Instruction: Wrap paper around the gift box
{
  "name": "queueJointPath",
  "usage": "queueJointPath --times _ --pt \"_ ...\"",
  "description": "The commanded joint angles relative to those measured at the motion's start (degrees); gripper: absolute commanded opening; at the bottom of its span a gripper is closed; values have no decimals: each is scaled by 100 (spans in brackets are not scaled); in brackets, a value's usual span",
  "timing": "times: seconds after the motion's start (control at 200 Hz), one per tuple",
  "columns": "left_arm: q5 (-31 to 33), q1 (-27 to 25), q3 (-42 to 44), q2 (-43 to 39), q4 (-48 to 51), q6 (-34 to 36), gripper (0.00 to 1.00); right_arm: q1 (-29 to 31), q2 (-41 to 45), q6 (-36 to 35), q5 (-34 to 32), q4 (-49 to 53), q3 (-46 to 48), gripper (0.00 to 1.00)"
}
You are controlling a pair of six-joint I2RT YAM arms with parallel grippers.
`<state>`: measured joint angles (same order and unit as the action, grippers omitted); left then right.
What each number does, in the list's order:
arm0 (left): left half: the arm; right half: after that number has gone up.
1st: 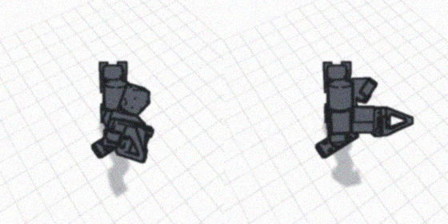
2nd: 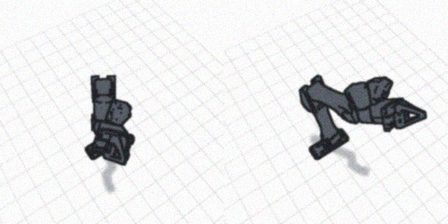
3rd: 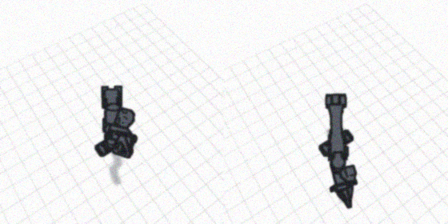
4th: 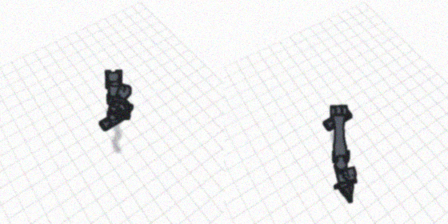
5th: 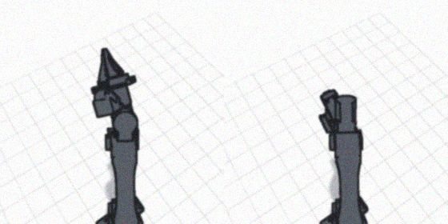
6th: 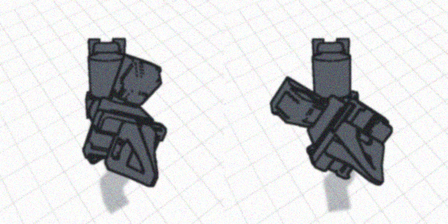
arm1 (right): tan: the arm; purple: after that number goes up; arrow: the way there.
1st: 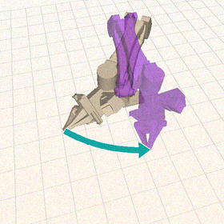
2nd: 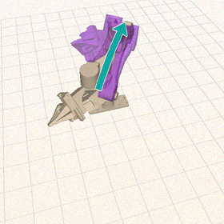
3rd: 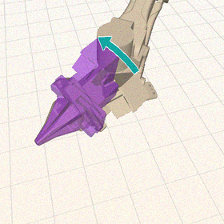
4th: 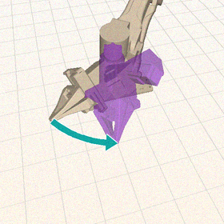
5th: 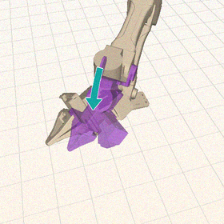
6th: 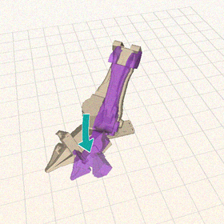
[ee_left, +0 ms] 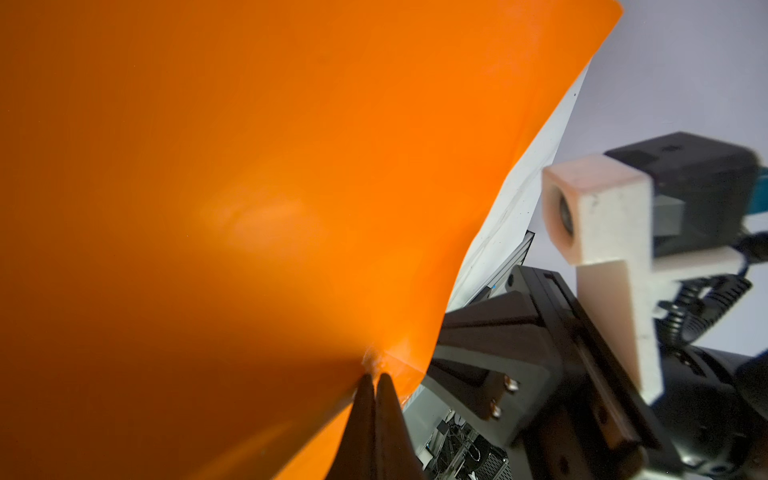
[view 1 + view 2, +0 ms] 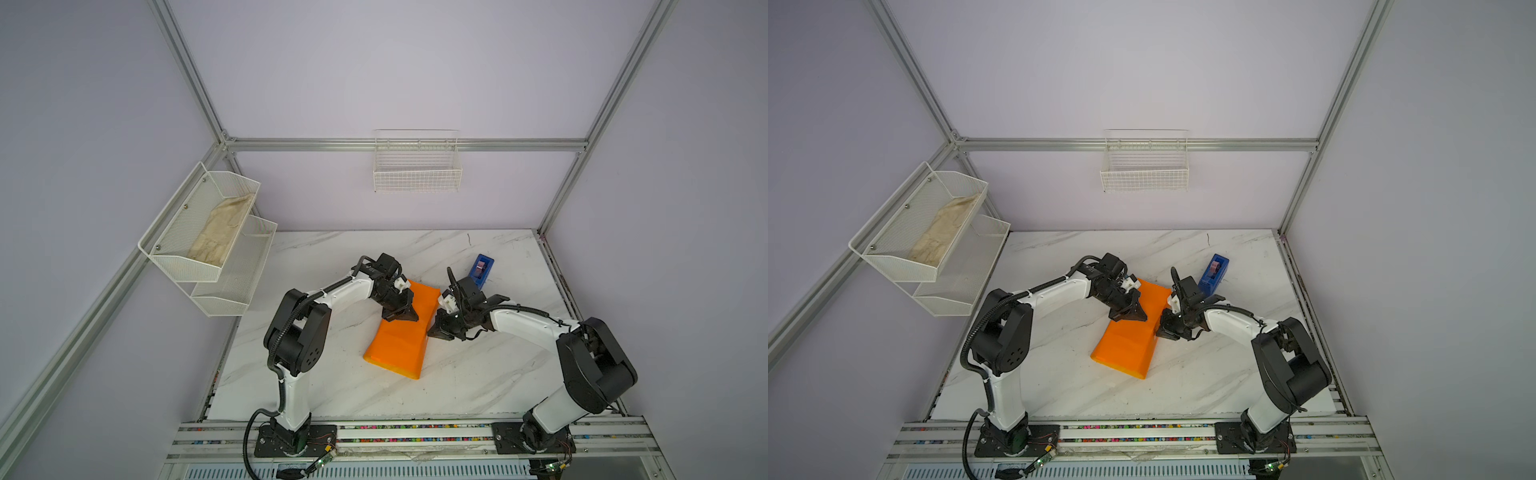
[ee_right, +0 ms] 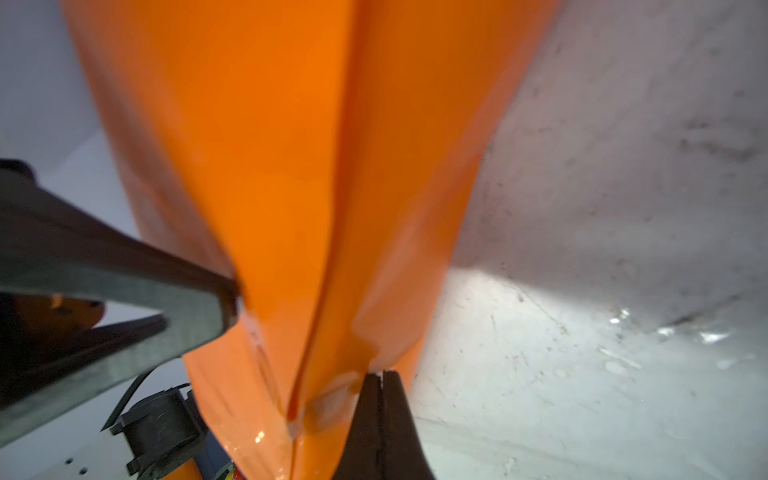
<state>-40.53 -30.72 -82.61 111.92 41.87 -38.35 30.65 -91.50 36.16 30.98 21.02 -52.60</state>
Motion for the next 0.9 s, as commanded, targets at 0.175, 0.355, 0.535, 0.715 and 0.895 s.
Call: queueJointPath --times 0.175,0.355,0.535,0.715,0.895 --pt "547 27 146 14 572 68 0 28 632 247 -84 235 -237 0" --pt "538 27 128 29 575 63 0 47 624 873 657 -950 -191 0" --pt "529 22 116 21 570 64 0 46 177 762 552 -975 -224 0" --pt "547 22 105 -2 595 71 0 46 105 122 -397 288 -427 0" --pt "547 23 82 22 609 59 0 46 311 -47 -743 867 -680 0"
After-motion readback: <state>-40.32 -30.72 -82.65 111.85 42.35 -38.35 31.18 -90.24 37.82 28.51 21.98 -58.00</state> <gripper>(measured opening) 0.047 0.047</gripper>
